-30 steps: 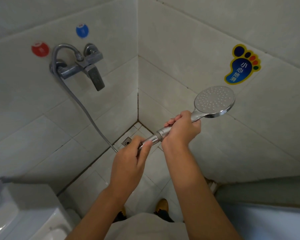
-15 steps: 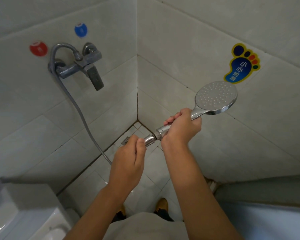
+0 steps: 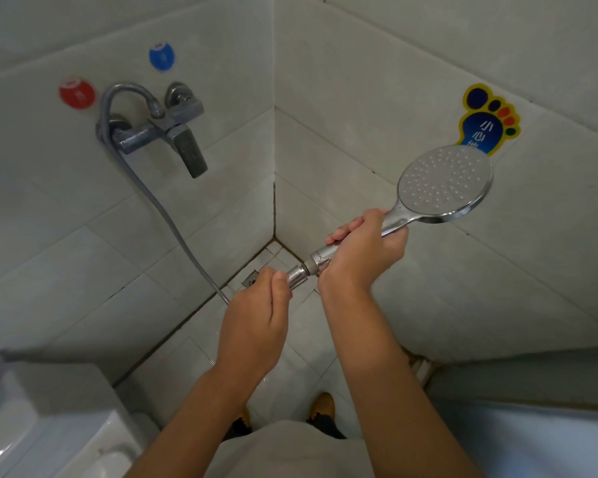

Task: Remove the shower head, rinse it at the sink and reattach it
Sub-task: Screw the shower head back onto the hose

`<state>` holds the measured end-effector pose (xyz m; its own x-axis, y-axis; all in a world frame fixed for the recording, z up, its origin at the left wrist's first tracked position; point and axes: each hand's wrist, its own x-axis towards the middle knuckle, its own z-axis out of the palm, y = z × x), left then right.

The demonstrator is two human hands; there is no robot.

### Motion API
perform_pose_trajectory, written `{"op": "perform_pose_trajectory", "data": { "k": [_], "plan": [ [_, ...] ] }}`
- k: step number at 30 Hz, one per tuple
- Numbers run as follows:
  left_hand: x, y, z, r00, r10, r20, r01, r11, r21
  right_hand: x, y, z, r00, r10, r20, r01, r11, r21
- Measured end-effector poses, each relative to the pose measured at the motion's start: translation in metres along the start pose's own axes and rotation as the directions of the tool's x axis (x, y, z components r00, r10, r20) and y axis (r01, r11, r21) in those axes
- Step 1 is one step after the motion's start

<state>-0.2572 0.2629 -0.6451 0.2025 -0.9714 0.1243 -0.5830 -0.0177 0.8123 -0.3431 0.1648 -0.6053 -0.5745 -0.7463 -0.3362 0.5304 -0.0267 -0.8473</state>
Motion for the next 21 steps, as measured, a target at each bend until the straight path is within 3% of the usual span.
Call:
{"op": "perform_pose_trajectory", "data": {
  "k": [9,15,21],
  "plan": [
    [0.0008,-0.0043,0.0001,0.999,0.045,0.007,-0.046,0.990,0.135,0.0034,0.0010,-0.0011,0.998,0.057,-0.008,-0.057,0.998,-0.015],
    [0.0012,-0.0020,-0.0011,0.998,0.066,0.017,-0.068,0.975,0.211,0.0029,0.0017,-0.0003,0.999,0.014,-0.039,-0.016,0.999,-0.051],
    [0.0000,-0.0057,0.0008,0.998,0.056,0.009,-0.057,0.988,0.145,0.0018,0.0025,0.0000,0.999,0.010,-0.047,-0.012,0.998,-0.056]
  ]
}}
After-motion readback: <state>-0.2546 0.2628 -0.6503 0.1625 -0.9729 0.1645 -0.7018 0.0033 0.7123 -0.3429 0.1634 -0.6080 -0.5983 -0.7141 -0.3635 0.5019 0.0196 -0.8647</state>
